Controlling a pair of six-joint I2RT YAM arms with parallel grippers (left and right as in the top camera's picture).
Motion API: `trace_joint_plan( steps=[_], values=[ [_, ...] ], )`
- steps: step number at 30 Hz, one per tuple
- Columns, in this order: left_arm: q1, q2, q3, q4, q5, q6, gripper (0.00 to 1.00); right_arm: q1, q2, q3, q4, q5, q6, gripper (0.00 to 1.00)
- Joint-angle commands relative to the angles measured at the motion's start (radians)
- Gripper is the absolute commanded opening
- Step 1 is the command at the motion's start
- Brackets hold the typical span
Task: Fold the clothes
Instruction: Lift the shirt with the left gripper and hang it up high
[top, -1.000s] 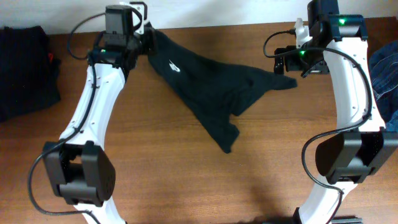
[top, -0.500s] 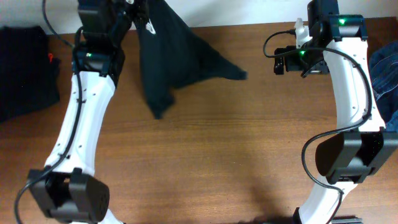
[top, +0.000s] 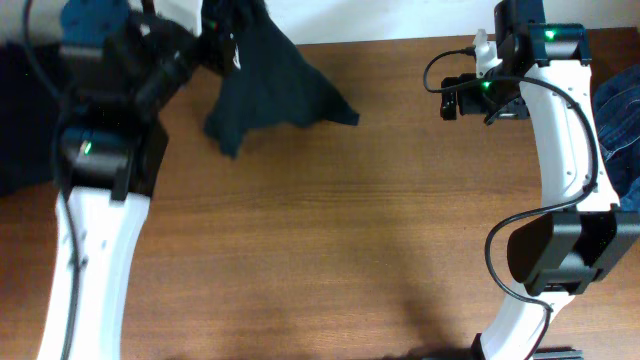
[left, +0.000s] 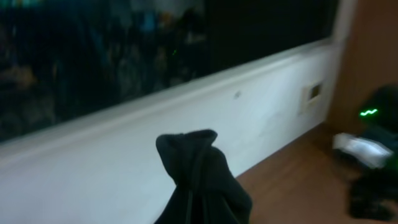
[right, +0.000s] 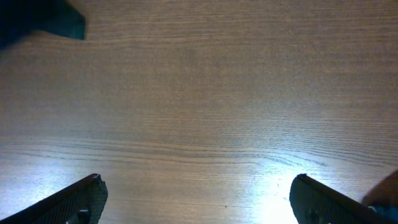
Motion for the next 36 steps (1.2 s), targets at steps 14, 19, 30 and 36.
trace_joint_plan(
  steps=[14,19,30,36],
  values=[
    [-0.106,-0.158,0.024,-0.175,0.014,0.005,0.00,0.001,-0.018,0.000,0.003,0.012,0.008,0.99],
    [-0.106,-0.050,0.024,-0.143,-0.022,0.005,0.00,0.001,-0.018,0.000,0.003,0.012,0.008,0.99],
    [-0.111,0.293,0.025,0.646,-0.085,-0.067,0.00,0.001,-0.018,0.000,0.003,0.012,0.008,0.99],
    [-0.125,0.344,0.025,0.839,0.128,-0.136,0.00,0.001,-0.018,0.000,0.003,0.012,0.008,0.99]
  ],
)
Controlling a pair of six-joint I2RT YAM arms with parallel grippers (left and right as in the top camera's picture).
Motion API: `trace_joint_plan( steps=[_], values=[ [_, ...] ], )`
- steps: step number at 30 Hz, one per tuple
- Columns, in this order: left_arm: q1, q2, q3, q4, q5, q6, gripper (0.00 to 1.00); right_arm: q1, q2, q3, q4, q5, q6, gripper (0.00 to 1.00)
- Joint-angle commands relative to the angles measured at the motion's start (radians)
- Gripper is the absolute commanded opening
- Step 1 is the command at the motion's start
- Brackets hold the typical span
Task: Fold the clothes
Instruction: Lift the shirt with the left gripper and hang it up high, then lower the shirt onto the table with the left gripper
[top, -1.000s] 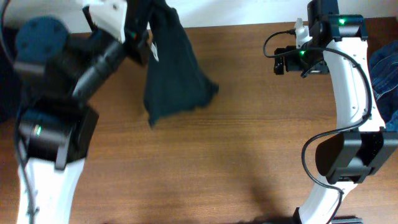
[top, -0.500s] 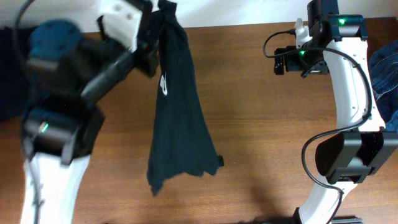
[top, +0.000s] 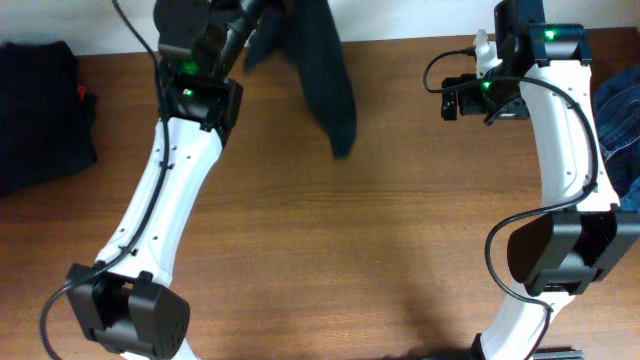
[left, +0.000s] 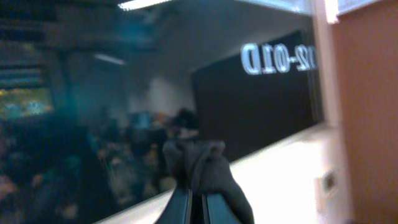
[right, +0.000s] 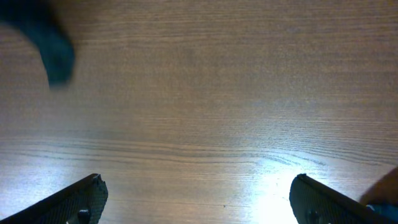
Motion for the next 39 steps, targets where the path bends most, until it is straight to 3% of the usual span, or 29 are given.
trace_joint_plan(
  steps=[1,4,6,8,10,14,19,25,29,34,39],
  values=[
    [-0.011,-0.011,0.017,-0.005,0.243,-0.019,0.00,0.001,-0.018,0.002,0.002,0.005,0.007,0.99],
    [0.000,-0.011,0.017,-0.151,0.498,0.093,0.00,0.001,-0.018,0.002,0.002,0.005,0.007,0.99],
    [0.014,-0.011,0.017,-0.369,0.547,0.166,0.00,0.001,-0.018,0.002,0.003,0.005,0.007,0.98],
    [0.033,-0.011,0.017,-0.601,0.481,0.266,0.00,0.001,-0.018,0.002,0.002,0.005,0.007,0.99],
    [0.055,-0.011,0.017,-0.825,0.312,0.344,0.00,0.001,-0.018,0.002,0.002,0.005,0.007,0.99],
    [0.084,-0.011,0.017,-1.057,0.047,0.367,0.00,0.001,-0.018,0.002,0.002,0.005,0.007,0.99],
    [0.090,-0.011,0.014,-1.256,0.028,0.366,0.00,0.001,-0.018,0.002,0.002,0.005,0.007,0.99],
    [0.084,0.003,0.011,-1.443,0.000,0.283,0.00,0.001,-0.018,0.002,0.003,0.005,0.007,0.99],
    [0.082,0.019,-0.021,-1.526,-0.119,0.113,0.00,0.001,-0.018,0.002,0.002,0.005,0.007,0.99],
    [0.082,0.019,-0.102,-1.573,-0.235,-0.027,0.00,0.001,-0.018,0.002,0.002,0.005,0.007,0.99],
    [0.082,0.019,-0.205,-1.576,-0.243,-0.062,0.00,0.001,-0.018,0.002,0.002,0.005,0.007,0.99]
  ],
)
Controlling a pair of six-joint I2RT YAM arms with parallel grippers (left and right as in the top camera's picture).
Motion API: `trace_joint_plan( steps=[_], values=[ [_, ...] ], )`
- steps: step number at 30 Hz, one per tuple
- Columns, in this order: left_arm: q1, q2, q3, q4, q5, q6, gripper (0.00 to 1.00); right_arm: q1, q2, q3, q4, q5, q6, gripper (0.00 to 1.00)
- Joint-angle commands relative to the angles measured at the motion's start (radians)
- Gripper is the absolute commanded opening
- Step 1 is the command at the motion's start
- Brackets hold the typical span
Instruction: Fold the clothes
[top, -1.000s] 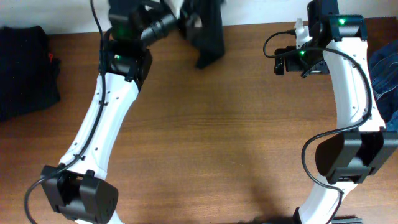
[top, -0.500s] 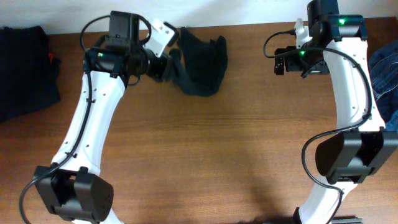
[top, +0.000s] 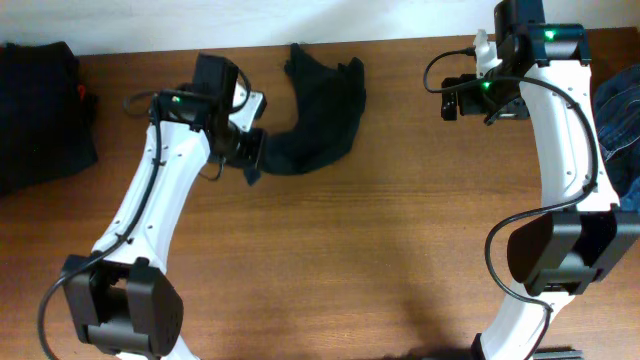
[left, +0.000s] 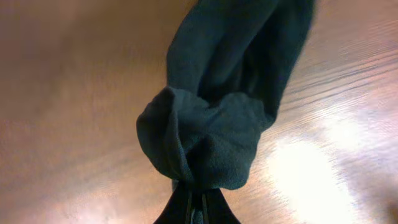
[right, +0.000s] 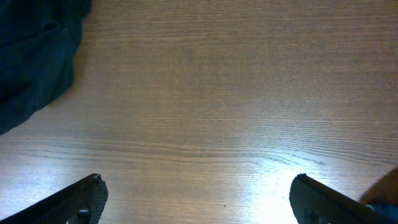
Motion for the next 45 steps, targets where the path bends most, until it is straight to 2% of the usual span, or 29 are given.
trace_joint_plan(
  steps=[1,6,9,10,11,12,14,18,21,27,28,33,35,36,37,38,39,45],
  values=[
    [0.000,0.018,-0.074,-0.004,-0.050,-0.077,0.00,0.001,-0.018,0.002,0.003,0.005,0.008,0.99],
    [0.000,0.018,-0.184,0.005,-0.083,-0.109,0.00,0.001,-0.018,0.002,0.003,0.005,0.008,0.99],
    [0.000,0.018,-0.240,0.013,-0.083,-0.109,0.06,0.001,-0.018,0.002,0.003,0.005,0.008,0.98],
    [0.000,0.018,-0.253,0.016,-0.083,-0.109,0.11,0.001,-0.018,0.002,0.003,0.005,0.008,0.99],
    [0.000,0.018,-0.265,0.017,-0.083,-0.109,0.25,0.001,-0.018,0.002,0.003,0.005,0.008,0.99],
    [0.000,0.018,-0.273,0.017,-0.084,-0.109,0.34,0.001,-0.018,0.002,0.003,0.005,0.008,0.99],
    [0.000,0.018,-0.281,0.018,-0.084,-0.109,0.44,0.001,-0.018,0.002,0.003,0.005,0.008,0.99],
    [0.002,0.018,-0.281,0.018,-0.083,-0.109,0.86,0.001,-0.018,0.002,0.003,0.005,0.008,0.99],
    [0.003,0.018,-0.279,0.048,-0.072,-0.109,0.94,0.001,-0.018,0.002,0.003,0.005,0.008,0.99],
    [0.002,0.017,-0.257,0.212,-0.038,-0.109,0.89,0.001,-0.018,0.002,0.003,0.005,0.008,0.99],
    [0.002,0.017,-0.257,0.242,-0.038,-0.109,0.84,0.001,-0.018,0.002,0.003,0.005,0.008,0.98],
    [0.003,0.017,-0.258,0.271,-0.069,-0.108,0.73,0.001,-0.018,0.002,0.003,0.005,0.008,0.99],
    [0.002,0.017,-0.262,0.254,-0.068,-0.108,0.58,0.001,-0.018,0.002,0.003,0.005,0.008,0.99],
    [0.002,0.017,-0.264,0.246,-0.068,-0.108,0.48,0.001,-0.018,0.002,0.003,0.005,0.008,0.99],
    [0.002,0.018,-0.266,0.240,-0.068,-0.108,0.31,0.001,-0.018,0.002,0.003,0.005,0.008,0.99],
    [0.002,0.018,-0.268,0.235,-0.068,-0.108,0.19,0.001,-0.018,0.002,0.003,0.005,0.008,0.99],
    [0.002,0.018,-0.272,0.230,-0.068,-0.108,0.12,0.001,-0.018,0.002,0.003,0.005,0.008,0.99],
    [0.001,0.018,-0.346,0.216,-0.063,-0.109,0.09,0.001,-0.018,0.002,0.003,0.005,0.008,0.99]
  ],
)
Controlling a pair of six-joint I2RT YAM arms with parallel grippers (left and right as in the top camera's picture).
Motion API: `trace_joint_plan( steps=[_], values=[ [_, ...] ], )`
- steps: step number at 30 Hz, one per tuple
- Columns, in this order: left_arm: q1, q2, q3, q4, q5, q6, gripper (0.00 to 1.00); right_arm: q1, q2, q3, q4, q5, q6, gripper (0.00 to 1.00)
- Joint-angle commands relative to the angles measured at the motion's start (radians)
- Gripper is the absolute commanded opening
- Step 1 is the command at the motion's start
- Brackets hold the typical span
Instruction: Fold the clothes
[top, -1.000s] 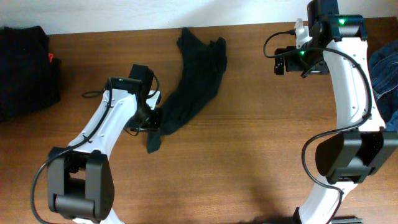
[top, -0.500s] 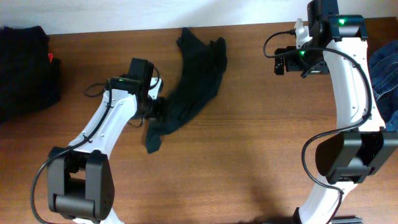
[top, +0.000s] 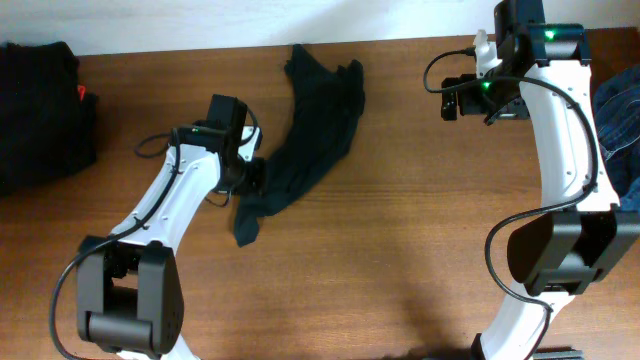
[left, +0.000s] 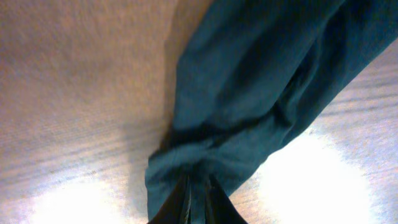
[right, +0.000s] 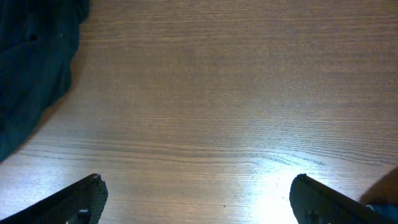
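Observation:
A dark teal garment (top: 305, 145) lies stretched in a long band on the wooden table, from the back edge down to the left of centre. My left gripper (top: 250, 178) is shut on its lower part; the wrist view shows the cloth (left: 249, 106) bunched between the closed fingers (left: 196, 202). My right gripper (right: 198, 196) hovers open over bare wood at the back right, its fingertips (right: 81, 196) wide apart, with the garment's edge (right: 31, 68) at the left of its view.
A heap of black clothes (top: 40, 110) sits at the far left of the table (top: 400, 250). Blue denim (top: 620, 120) lies at the right edge beside the right arm.
My left gripper has moved toward the front of the table, still shut on the garment. The cloth, bent in a curve before, now lies drawn out in a longer band.
First my left gripper held the garment up at the back left, near the black heap. Then it held it high at the back centre. Then the cloth lay curved on the table, and now it is stretched out. The right arm stayed still.

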Motion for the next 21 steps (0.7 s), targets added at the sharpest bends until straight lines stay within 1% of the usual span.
trace_joint_plan(
  steps=[1,7,11,16,21],
  values=[
    [0.000,0.009,-0.070,0.000,-0.003,-0.003,0.09,0.001,-0.018,0.002,0.003,0.005,0.008,0.98],
    [0.000,0.009,-0.178,0.114,0.069,-0.003,0.09,0.001,-0.018,0.002,0.003,0.005,0.008,0.99],
    [0.001,0.009,-0.210,0.156,0.071,-0.003,0.09,0.001,-0.018,0.002,0.003,0.005,0.008,0.99],
    [0.001,0.009,-0.213,0.158,0.006,-0.010,0.08,0.001,-0.018,0.002,0.003,0.005,0.008,0.99],
    [0.001,0.009,-0.216,0.154,-0.127,-0.097,0.07,0.001,-0.018,0.002,0.003,0.005,0.008,0.99]
  ],
)
